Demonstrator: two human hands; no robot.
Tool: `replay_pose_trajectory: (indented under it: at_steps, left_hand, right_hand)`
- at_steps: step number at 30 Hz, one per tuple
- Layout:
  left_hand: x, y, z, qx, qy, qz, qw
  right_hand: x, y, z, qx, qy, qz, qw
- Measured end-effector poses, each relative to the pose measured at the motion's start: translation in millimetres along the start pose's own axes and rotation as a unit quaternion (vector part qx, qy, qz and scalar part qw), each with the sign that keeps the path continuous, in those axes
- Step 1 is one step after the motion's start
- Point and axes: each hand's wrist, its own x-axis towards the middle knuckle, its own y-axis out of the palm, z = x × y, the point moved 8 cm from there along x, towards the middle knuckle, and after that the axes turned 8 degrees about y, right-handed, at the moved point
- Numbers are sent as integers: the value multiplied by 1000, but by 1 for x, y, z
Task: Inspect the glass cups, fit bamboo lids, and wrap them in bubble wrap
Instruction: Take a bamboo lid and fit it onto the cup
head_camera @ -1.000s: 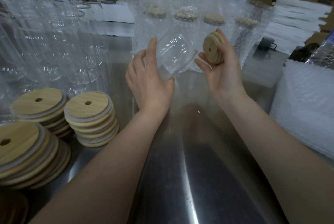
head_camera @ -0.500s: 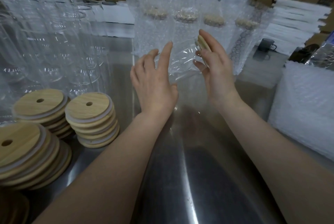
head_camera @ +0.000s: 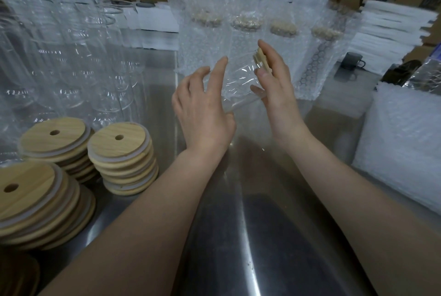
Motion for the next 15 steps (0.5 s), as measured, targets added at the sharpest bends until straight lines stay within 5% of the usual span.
replay_pose_trajectory:
  at_steps: [11,15]
  left_hand:
    - [-1,-2,1,-29,-15,-15,999]
    - [0,-2,2,-79,-26,-20,996]
  right_hand:
    - [2,3,4,-33,-29,31,999]
    - [0,-7,9,-31,-50,-32,998]
